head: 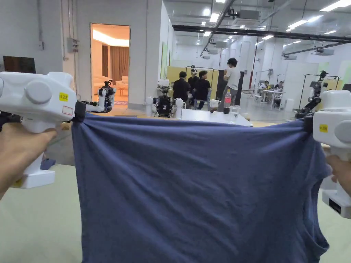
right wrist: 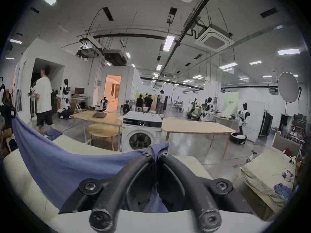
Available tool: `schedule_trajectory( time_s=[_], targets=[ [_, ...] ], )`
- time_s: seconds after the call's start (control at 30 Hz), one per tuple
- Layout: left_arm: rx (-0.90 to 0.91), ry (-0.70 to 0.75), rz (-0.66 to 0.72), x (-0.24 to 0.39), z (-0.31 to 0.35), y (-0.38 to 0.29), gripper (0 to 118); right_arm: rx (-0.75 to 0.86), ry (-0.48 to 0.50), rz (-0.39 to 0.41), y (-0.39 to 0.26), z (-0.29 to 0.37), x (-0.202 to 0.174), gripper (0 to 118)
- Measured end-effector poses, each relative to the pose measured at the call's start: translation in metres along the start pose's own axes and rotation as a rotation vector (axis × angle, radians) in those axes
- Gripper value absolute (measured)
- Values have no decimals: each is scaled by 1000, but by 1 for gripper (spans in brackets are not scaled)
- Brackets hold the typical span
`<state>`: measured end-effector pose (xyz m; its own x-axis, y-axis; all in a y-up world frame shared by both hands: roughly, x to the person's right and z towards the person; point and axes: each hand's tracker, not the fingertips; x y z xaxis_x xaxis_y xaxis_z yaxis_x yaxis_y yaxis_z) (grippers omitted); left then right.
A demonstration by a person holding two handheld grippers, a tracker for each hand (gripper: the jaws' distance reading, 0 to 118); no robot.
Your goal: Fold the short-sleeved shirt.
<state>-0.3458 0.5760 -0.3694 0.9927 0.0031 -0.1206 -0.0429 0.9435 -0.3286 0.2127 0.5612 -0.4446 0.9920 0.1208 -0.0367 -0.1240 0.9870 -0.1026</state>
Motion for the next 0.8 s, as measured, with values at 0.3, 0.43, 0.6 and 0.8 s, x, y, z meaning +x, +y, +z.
schedule_trajectory(
  time_s=[0.3,0.43,0.6,0.8],
  targets=[
    [77,13,-6,5,-31,78,1,59,-68,-9,60,-44,5,2],
    [106,31,1,4,-50,107,1,95,-88,-26,82,-58,2,2],
    [158,55,32,-1,-61,131,1,128,-112,-6,99,-73,-5,2],
    [155,78,-4,-2,-73,116,1,119,-113,12,82,-83,-14,2]
  ],
)
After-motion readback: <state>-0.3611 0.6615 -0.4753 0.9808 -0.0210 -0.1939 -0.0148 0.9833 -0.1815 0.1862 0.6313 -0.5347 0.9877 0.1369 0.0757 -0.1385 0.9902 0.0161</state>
